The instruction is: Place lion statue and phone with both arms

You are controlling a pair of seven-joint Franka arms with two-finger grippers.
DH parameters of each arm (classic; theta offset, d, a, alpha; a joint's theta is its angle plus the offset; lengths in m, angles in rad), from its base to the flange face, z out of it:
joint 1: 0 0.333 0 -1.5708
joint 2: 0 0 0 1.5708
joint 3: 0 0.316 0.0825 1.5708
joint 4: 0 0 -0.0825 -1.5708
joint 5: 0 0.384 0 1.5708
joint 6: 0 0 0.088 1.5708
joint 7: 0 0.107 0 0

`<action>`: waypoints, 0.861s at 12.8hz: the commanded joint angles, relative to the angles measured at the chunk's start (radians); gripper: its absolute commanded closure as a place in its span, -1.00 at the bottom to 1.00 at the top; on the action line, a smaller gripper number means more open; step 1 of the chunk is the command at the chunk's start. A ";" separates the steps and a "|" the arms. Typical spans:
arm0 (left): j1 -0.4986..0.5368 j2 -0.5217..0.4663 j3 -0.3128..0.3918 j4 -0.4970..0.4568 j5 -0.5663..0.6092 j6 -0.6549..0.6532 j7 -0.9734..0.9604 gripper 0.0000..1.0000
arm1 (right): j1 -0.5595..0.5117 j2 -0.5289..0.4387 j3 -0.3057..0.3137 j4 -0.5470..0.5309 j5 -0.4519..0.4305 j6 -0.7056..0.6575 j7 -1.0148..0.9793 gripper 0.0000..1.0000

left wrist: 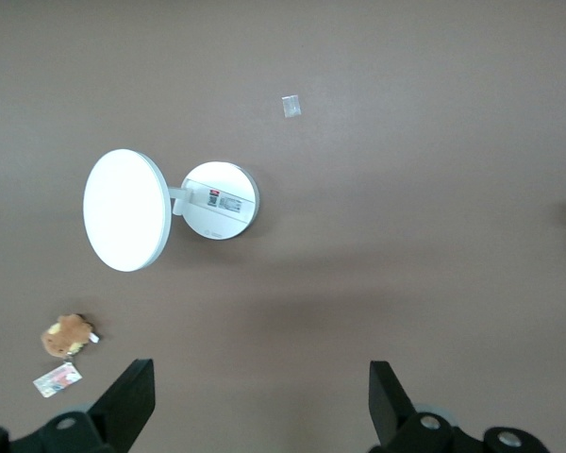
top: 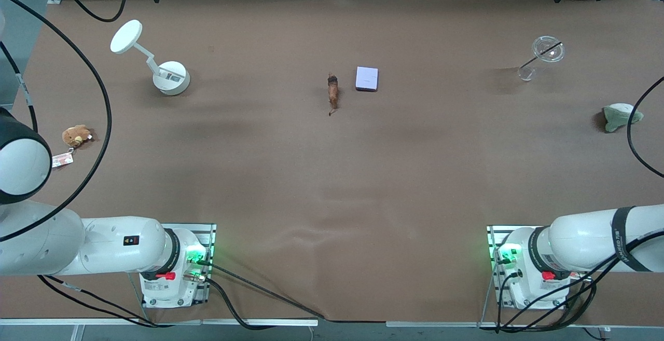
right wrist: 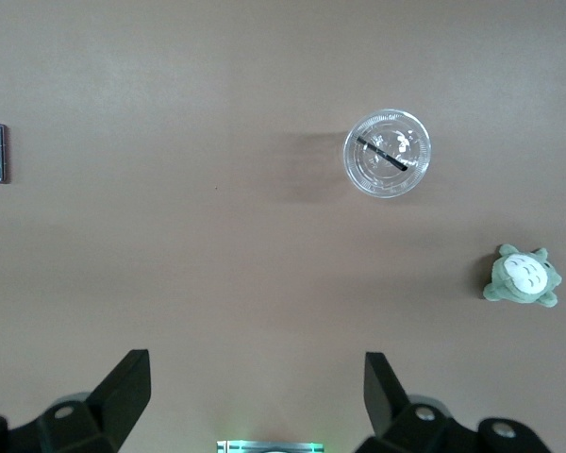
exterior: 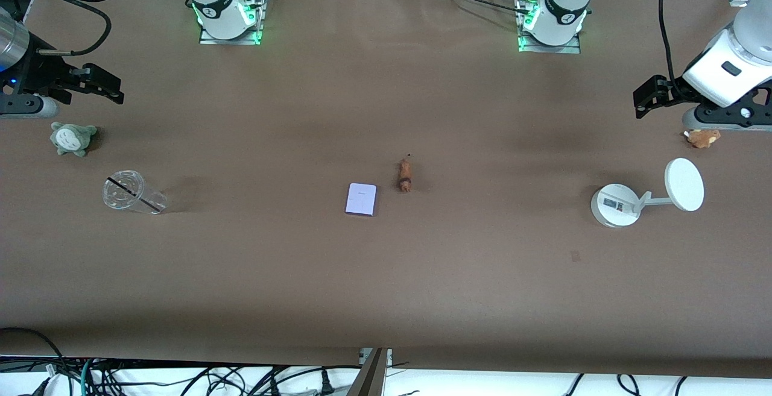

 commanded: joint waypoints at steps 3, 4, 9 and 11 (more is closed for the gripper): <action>0.018 0.013 -0.009 0.029 -0.024 -0.021 0.014 -1.00 | -0.008 0.023 0.011 0.037 0.003 -0.023 -0.007 -1.00; 0.018 0.013 -0.010 0.029 -0.024 -0.021 0.015 -1.00 | -0.008 0.023 0.011 0.037 0.003 -0.025 -0.007 -1.00; 0.017 0.013 -0.013 0.031 -0.023 -0.028 0.014 -1.00 | -0.007 0.025 0.011 0.037 0.003 -0.025 -0.004 -1.00; 0.012 0.013 -0.016 0.031 -0.023 -0.046 0.009 -1.00 | -0.008 0.026 0.011 0.037 0.003 -0.025 -0.007 -1.00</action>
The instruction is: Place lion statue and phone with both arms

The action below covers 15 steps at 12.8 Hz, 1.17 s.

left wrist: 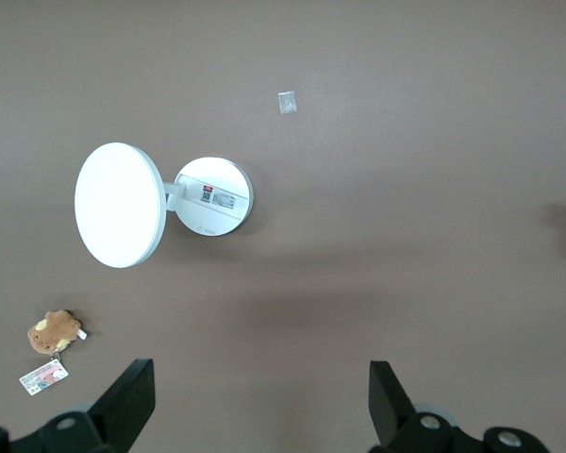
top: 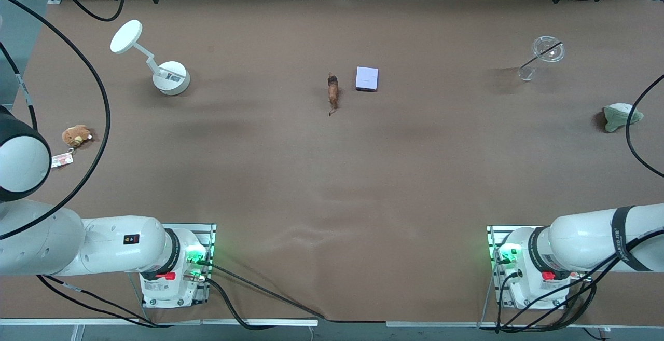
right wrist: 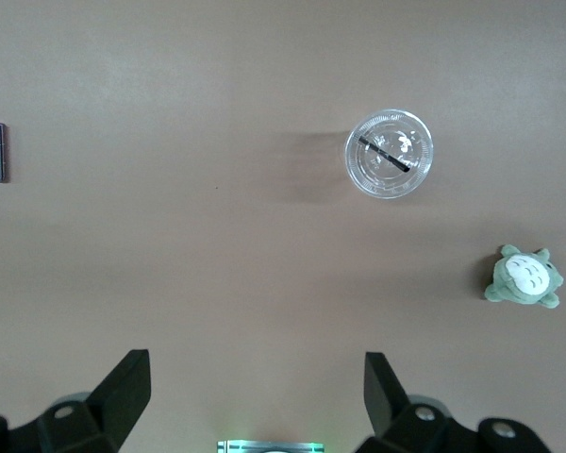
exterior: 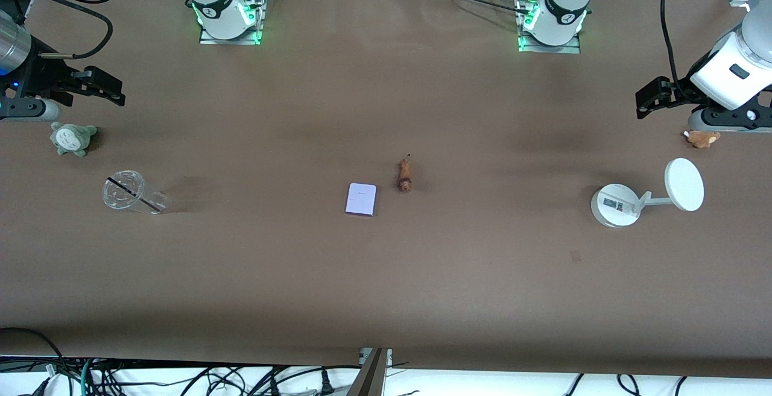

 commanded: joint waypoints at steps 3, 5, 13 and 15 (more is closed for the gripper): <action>-0.002 0.010 -0.009 0.031 -0.013 -0.065 0.008 -1.00 | -0.007 0.014 0.010 0.030 0.003 -0.023 -0.007 -1.00; -0.001 0.011 -0.008 0.029 -0.013 -0.067 0.005 -1.00 | -0.006 0.014 0.012 0.030 0.003 -0.023 -0.008 -1.00; -0.089 0.143 -0.078 0.032 -0.017 -0.015 -0.024 -1.00 | -0.006 0.014 0.012 0.029 0.003 -0.032 -0.001 -1.00; -0.140 0.187 -0.083 0.032 -0.034 0.054 -0.074 -1.00 | -0.004 0.014 0.012 0.029 0.003 -0.035 0.005 -1.00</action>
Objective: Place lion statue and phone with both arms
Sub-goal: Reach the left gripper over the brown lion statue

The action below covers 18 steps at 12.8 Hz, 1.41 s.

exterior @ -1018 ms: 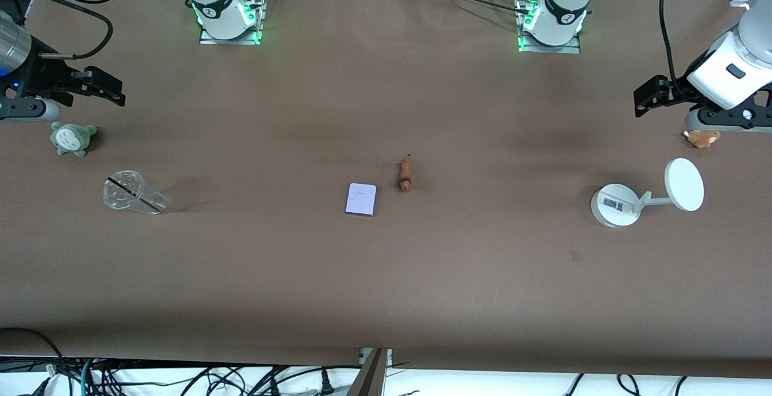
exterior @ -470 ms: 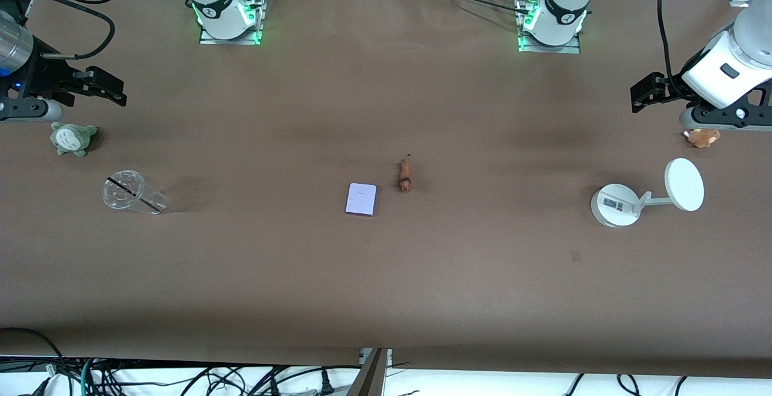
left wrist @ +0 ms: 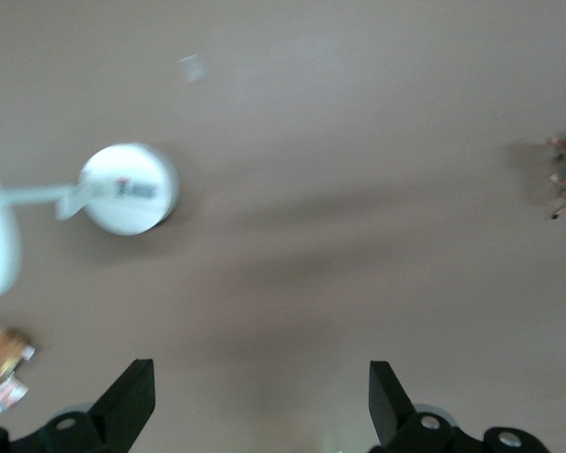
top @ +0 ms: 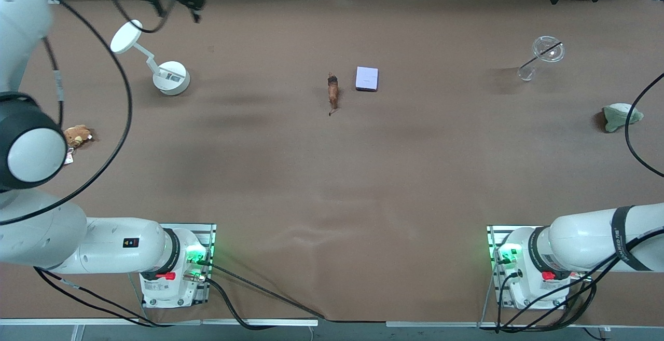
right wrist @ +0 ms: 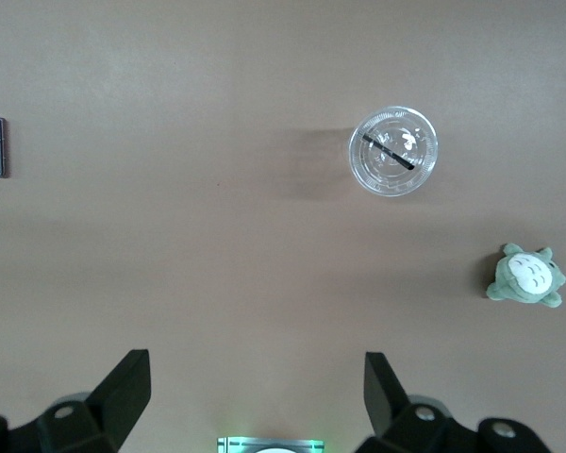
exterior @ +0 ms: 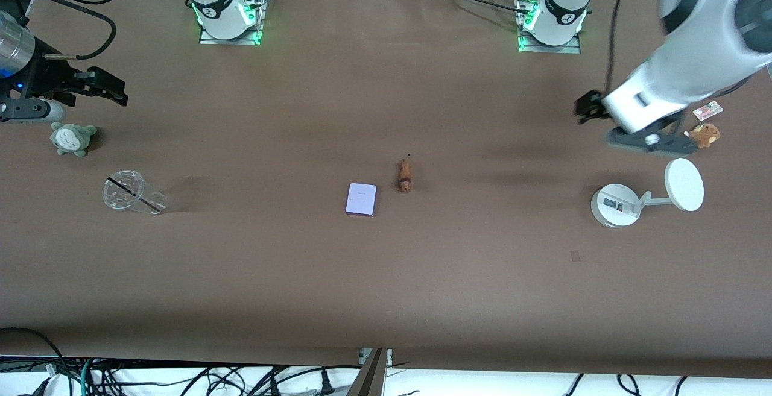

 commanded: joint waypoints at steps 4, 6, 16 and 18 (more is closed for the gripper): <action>-0.167 0.156 0.000 0.031 -0.114 0.237 -0.283 -1.00 | -0.006 0.010 0.007 0.025 0.003 -0.027 -0.006 -1.00; -0.253 0.224 0.002 0.031 -0.111 0.367 -0.350 -1.00 | -0.006 0.010 0.007 0.025 0.003 -0.027 -0.008 -1.00; -0.479 0.551 0.005 0.016 0.176 0.817 -0.543 -1.00 | -0.006 0.010 0.007 0.022 0.003 -0.028 -0.010 -1.00; -0.504 0.574 0.009 0.013 0.185 0.833 -0.578 -1.00 | -0.006 0.010 0.007 0.021 0.003 -0.028 -0.010 -1.00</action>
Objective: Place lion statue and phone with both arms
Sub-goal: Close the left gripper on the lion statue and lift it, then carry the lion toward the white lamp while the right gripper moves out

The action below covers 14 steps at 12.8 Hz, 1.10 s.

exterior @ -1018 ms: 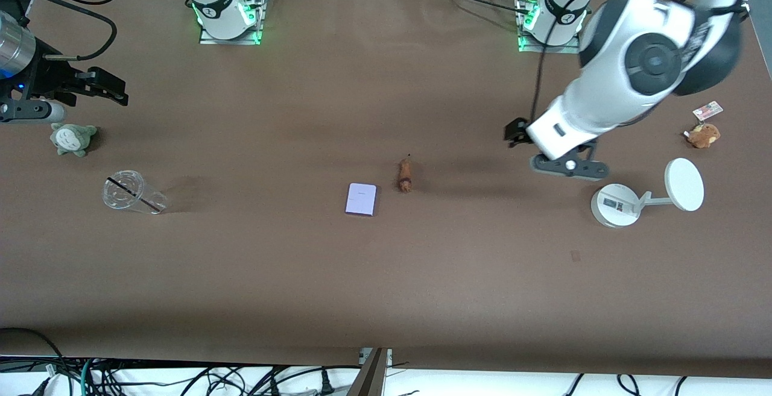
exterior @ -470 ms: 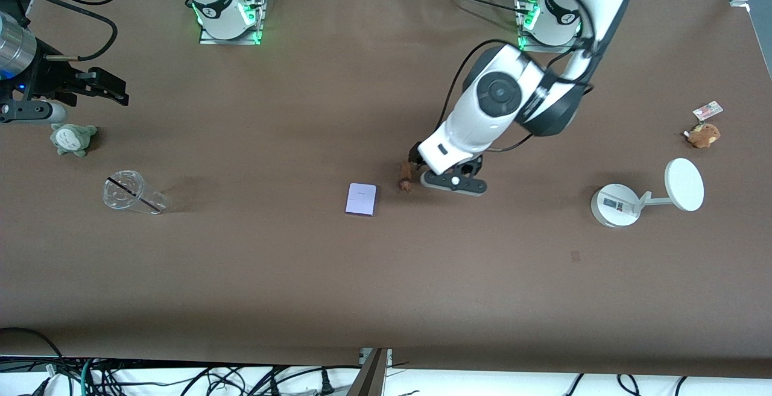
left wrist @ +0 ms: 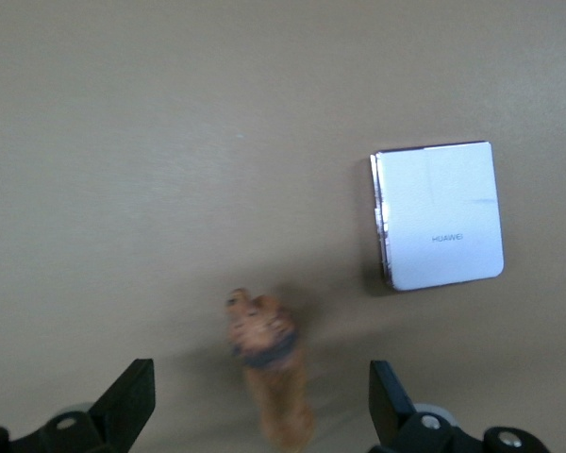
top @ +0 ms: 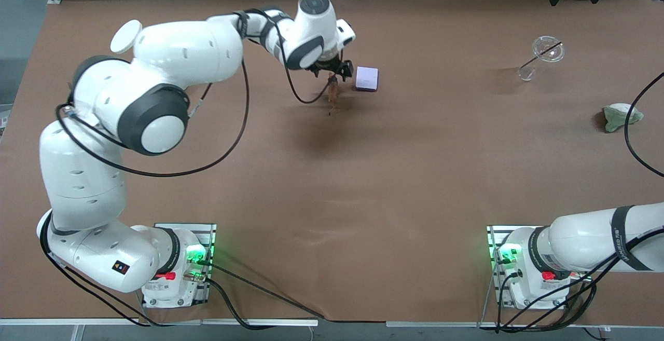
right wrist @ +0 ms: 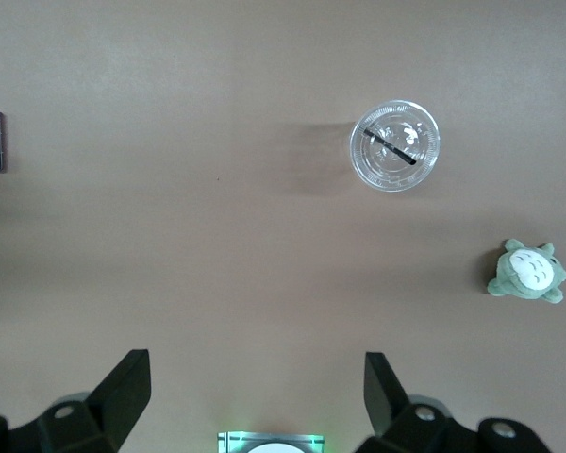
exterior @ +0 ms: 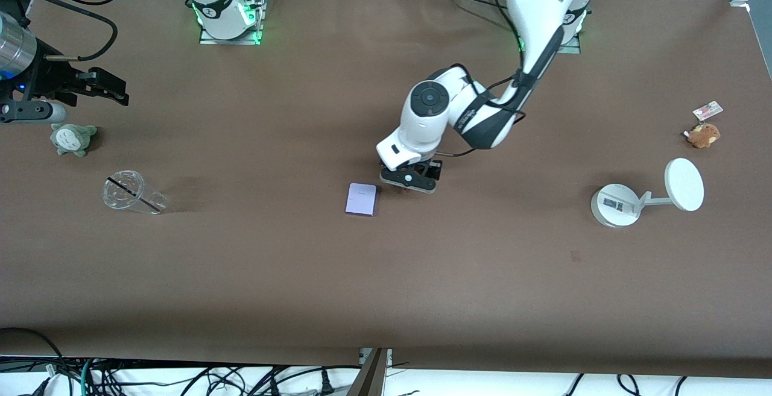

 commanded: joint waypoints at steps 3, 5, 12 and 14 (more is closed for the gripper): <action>-0.025 0.059 0.014 0.018 0.075 0.024 -0.030 -1.00 | -0.006 0.004 0.006 0.019 0.003 -0.019 -0.009 -1.00; -0.027 0.059 0.014 0.018 0.091 0.024 -0.030 -0.52 | -0.006 0.006 0.006 0.019 0.003 -0.019 -0.009 -1.00; -0.010 -0.039 0.010 0.033 0.091 -0.194 0.000 0.93 | -0.006 0.006 0.006 0.019 0.003 -0.019 -0.008 -1.00; 0.042 -0.141 0.008 0.036 0.074 -0.352 0.000 0.93 | -0.005 0.004 0.008 0.019 0.003 -0.019 -0.003 -1.00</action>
